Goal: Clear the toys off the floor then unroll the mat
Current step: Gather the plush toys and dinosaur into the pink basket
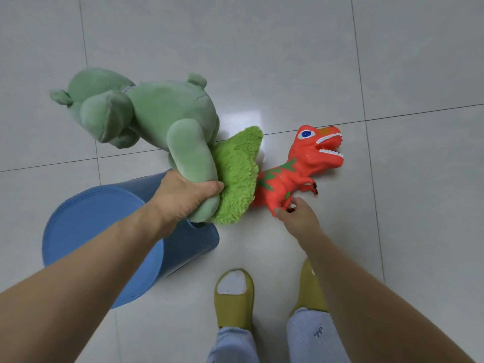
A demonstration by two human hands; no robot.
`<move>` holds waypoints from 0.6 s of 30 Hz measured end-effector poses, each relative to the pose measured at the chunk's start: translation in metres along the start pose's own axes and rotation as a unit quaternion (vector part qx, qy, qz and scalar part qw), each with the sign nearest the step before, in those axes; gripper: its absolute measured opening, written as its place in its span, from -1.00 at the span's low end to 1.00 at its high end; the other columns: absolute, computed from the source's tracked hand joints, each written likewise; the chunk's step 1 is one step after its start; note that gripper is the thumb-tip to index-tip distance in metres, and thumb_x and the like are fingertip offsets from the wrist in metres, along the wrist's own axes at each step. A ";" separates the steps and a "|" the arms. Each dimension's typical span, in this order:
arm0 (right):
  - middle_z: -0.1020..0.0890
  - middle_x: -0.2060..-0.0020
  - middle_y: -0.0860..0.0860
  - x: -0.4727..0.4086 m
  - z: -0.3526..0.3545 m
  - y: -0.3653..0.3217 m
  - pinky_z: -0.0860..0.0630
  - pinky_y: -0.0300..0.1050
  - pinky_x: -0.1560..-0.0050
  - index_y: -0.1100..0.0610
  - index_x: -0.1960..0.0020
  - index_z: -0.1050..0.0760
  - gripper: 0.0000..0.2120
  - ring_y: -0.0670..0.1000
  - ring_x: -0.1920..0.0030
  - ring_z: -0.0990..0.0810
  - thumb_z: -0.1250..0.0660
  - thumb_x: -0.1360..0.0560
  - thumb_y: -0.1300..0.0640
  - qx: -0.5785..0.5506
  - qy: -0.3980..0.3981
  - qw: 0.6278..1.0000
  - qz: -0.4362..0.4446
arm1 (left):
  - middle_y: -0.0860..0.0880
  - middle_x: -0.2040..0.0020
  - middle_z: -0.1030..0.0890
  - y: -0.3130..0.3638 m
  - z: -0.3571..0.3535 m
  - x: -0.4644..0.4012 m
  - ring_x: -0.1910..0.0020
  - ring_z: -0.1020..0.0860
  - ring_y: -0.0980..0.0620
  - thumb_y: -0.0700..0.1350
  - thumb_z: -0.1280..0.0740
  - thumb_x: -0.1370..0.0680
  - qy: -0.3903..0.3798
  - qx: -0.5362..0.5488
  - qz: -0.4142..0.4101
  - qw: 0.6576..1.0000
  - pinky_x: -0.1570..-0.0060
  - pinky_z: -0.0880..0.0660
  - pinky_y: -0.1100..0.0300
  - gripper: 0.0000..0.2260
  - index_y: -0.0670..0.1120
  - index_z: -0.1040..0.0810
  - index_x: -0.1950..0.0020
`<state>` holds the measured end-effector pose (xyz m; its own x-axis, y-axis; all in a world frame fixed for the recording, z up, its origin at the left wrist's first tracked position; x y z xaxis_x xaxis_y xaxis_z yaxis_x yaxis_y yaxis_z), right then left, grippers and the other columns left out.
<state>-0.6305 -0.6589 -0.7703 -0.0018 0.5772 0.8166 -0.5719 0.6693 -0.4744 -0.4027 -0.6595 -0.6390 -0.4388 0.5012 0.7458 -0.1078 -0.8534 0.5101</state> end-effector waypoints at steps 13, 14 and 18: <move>-0.45 0.34 0.06 0.054 0.052 -0.036 -0.59 0.21 0.11 0.27 0.11 -0.46 -0.91 0.08 0.28 -0.49 -0.31 -0.39 0.29 -0.127 0.088 0.988 -0.007 | -0.01 0.15 -0.60 0.018 0.019 0.049 0.20 -0.56 0.07 -0.19 -0.50 -0.35 -0.010 0.010 -0.014 1.000 0.28 -0.44 0.23 -0.77 -0.02 -0.50 0.11; -0.45 0.34 0.06 0.069 0.066 -0.039 -0.58 0.21 0.11 0.28 0.12 -0.45 -0.91 0.08 0.29 -0.48 -0.31 -0.38 0.30 -0.129 0.089 0.988 -0.009 | -0.01 0.16 -0.60 0.025 0.020 0.060 0.21 -0.56 0.07 -0.20 -0.50 -0.36 -0.016 0.014 -0.015 1.000 0.29 -0.44 0.23 -0.77 -0.02 -0.50 0.12; -0.46 0.34 0.07 0.136 0.118 -0.048 -0.52 0.03 0.18 0.25 0.19 -0.45 -0.94 0.05 0.27 -0.45 -0.32 -0.36 0.33 -0.139 0.118 0.983 0.010 | -0.03 0.19 -0.61 0.052 0.030 0.107 0.23 -0.58 0.04 -0.22 -0.50 -0.36 -0.047 0.030 -0.026 0.998 0.34 -0.45 0.22 -0.78 -0.04 -0.50 0.15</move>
<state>-0.6998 -0.6678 -0.5974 0.1984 0.6616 0.7231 -0.3278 0.7401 -0.5872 -0.4290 -0.6458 -0.5200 -0.3490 0.5579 0.7529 -0.0740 -0.8173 0.5714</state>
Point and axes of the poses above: each hand's wrist, its own x-axis away from the middle knuckle, its own z-axis out of the back of the hand, y = z × x, the point moved 5 cm from there along -x, towards the middle knuckle
